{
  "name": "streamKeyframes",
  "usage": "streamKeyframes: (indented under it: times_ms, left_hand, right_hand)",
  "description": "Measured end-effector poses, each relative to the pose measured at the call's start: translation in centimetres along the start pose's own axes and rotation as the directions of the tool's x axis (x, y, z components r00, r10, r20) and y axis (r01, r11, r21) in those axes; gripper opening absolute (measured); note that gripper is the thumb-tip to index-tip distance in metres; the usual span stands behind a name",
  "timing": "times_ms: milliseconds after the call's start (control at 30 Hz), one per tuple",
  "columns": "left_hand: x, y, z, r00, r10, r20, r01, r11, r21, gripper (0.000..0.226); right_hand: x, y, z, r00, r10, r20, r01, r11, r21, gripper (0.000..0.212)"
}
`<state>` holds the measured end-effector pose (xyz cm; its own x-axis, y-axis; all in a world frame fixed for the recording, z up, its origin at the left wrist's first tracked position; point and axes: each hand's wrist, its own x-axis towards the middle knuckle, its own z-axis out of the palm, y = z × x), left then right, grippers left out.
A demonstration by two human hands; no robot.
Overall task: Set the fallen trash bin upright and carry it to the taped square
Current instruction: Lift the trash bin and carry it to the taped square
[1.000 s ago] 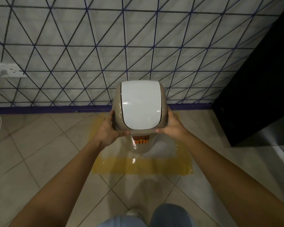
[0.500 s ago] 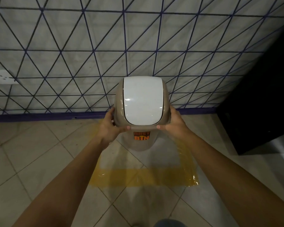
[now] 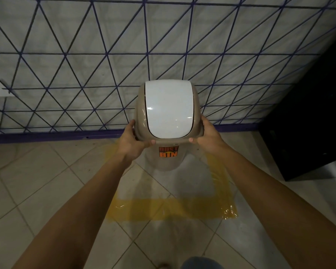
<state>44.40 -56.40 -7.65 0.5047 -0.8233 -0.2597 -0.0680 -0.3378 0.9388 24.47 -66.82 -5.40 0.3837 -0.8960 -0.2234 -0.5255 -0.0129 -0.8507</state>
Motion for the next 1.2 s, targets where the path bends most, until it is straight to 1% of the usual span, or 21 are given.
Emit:
streamKeyframes:
  times_ms: [200,300,400,800,900,967,1033,1100,1167,1200]
  left_hand:
    - [0.3,-0.1,-0.2,1.000,-0.016,0.017,0.016,1.000,0.001,0.106]
    - [0.2,-0.1,-0.4,1.000,-0.001,0.000,0.001,1.000,0.023,0.106]
    - [0.1,-0.1,-0.4,1.000,0.004,-0.004,-0.004,0.999,0.032,0.105]
    - [0.0,0.3,-0.4,1.000,0.000,-0.010,0.001,0.998,0.068,0.105]
    - [0.1,0.3,-0.5,1.000,-0.002,-0.004,0.003,0.995,0.096,0.105]
    - [0.1,0.4,-0.5,1.000,0.002,0.001,-0.002,0.991,0.131,0.106]
    - [0.0,0.6,-0.5,0.998,0.055,-0.016,-0.050,0.974,0.222,0.106]
    - [-0.2,1.0,-0.4,0.987,0.158,-0.036,-0.138,0.937,0.322,0.106]
    - [-0.5,1.3,-0.2,0.970,0.242,-0.016,-0.222,0.913,0.343,0.104]
    - [-0.6,1.5,-0.1,0.966,0.258,-0.005,-0.241,0.911,0.334,0.103]
  right_hand:
    - [0.4,0.0,-0.2,1.000,0.008,-0.003,-0.008,1.000,0.010,0.095]
    - [0.4,0.1,-0.3,0.999,0.034,-0.031,-0.033,0.999,0.040,0.098]
    - [0.4,0.1,-0.2,0.999,0.037,-0.025,-0.036,0.999,0.038,0.098]
    - [0.0,0.1,-0.1,1.000,0.000,0.002,-0.001,0.999,0.051,0.095]
    - [0.1,0.3,0.0,1.000,-0.004,-0.005,0.004,0.999,0.046,0.095]
    - [0.2,0.5,0.1,0.999,-0.037,-0.019,0.037,0.999,0.029,0.096]
    - [0.2,0.6,0.3,0.994,-0.094,-0.064,0.093,0.995,-0.029,0.102]
    - [0.1,0.5,0.6,0.983,-0.165,-0.086,0.157,0.983,-0.091,0.109]
    - [0.1,0.5,0.9,0.974,-0.209,-0.088,0.199,0.973,-0.119,0.112]
    - [0.2,0.5,1.0,0.972,-0.216,-0.090,0.203,0.971,-0.128,0.113]
